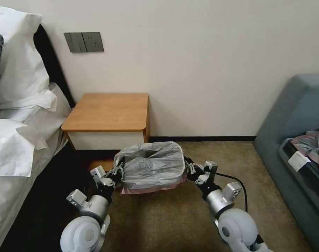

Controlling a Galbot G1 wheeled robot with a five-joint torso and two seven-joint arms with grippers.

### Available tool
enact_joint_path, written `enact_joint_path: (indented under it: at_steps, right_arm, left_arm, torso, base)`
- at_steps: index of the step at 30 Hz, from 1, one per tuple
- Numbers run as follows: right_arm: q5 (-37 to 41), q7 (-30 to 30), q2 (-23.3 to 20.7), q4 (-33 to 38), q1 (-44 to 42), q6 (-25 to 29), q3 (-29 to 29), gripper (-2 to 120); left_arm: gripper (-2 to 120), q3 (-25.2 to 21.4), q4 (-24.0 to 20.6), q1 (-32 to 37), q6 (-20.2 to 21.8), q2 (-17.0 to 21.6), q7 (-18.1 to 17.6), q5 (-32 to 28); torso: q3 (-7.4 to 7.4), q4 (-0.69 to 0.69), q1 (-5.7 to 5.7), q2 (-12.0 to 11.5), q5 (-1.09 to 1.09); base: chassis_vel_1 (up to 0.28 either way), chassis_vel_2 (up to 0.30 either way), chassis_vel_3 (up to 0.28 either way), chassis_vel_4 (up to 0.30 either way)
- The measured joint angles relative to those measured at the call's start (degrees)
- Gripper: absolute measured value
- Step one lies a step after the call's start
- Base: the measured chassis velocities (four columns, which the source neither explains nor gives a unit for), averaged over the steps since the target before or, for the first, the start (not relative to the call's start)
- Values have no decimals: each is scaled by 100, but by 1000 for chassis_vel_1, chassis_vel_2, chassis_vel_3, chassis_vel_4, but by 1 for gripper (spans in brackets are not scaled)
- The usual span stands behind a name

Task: Pick up the garbage bag from the table and place it over the trash can.

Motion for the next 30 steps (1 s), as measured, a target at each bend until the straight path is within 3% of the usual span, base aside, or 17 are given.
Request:
enact_joint_path:
  at_steps: [7,15,30]
  right_arm:
    - [-80,-448,-150,-235,62,247,55,0]
    - [350,-155,-150,5,-45,49,64,0]
    - [-535,-591,9,-638,77,816,89,0]
  left_arm:
    - [6,-78,-35,-19,63,-26,-4,-296]
    - [6,-140,12,-34,69,-40,1,-304]
    - [6,-165,-43,-58,171,-25,-25,-676]
  torso:
    - [0,0,0,0,0]
    - [0,0,0,0,0]
    - [0,0,0,0,0]
  base:
    - [0,0,0,0]
    - [0,0,0,0]
    - [0,0,0,0]
